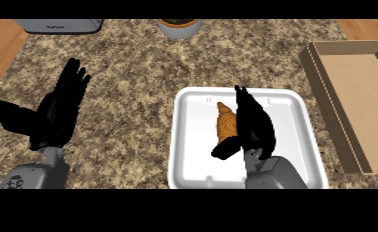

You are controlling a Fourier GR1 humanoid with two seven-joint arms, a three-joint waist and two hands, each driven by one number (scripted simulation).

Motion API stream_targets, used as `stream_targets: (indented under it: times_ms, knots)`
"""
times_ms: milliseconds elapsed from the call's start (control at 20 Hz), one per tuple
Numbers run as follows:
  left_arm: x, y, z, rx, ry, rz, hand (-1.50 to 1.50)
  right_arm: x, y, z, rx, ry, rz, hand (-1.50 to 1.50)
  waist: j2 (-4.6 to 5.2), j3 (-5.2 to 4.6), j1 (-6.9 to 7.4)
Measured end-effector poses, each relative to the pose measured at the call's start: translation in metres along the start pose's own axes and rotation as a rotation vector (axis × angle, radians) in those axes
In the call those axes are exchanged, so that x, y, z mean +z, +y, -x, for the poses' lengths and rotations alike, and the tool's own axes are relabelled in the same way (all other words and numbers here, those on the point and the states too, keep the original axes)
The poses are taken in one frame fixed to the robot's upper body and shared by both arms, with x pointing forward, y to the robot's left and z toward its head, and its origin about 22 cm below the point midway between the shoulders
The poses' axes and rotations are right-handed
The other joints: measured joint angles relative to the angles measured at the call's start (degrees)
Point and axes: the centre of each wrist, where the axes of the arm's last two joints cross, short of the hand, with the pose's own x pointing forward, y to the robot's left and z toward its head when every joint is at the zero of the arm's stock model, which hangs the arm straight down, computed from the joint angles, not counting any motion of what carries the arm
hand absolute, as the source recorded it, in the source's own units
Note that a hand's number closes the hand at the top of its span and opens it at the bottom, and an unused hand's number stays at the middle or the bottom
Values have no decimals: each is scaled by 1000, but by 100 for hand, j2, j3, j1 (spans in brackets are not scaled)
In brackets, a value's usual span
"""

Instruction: Pick the croissant from the tray and place it in the cardboard box

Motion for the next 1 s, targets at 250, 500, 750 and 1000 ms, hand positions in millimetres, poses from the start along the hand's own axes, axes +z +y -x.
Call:
stream_targets:
  times_ms: [250, 500, 750, 1000]
  knots:
    - [5, 1, -1, 6, 2, 3, 0, -9, 8, 10, -8, 7, -18, -150, 0, 1, 2]
    - [5, 2, 0, 9, 0, 5, 0, -18, 15, 10, -4, 12, -34, -150, 0, 0, 2]
    - [1, -2, 4, 7, 1, 3, 0, -19, 18, 13, -6, 21, -39, -150, 0, 0, -3]
    - [6, 2, 9, 8, 6, 4, 0, -28, 27, 12, 1, 25, -49, -150, 2, 1, 8]
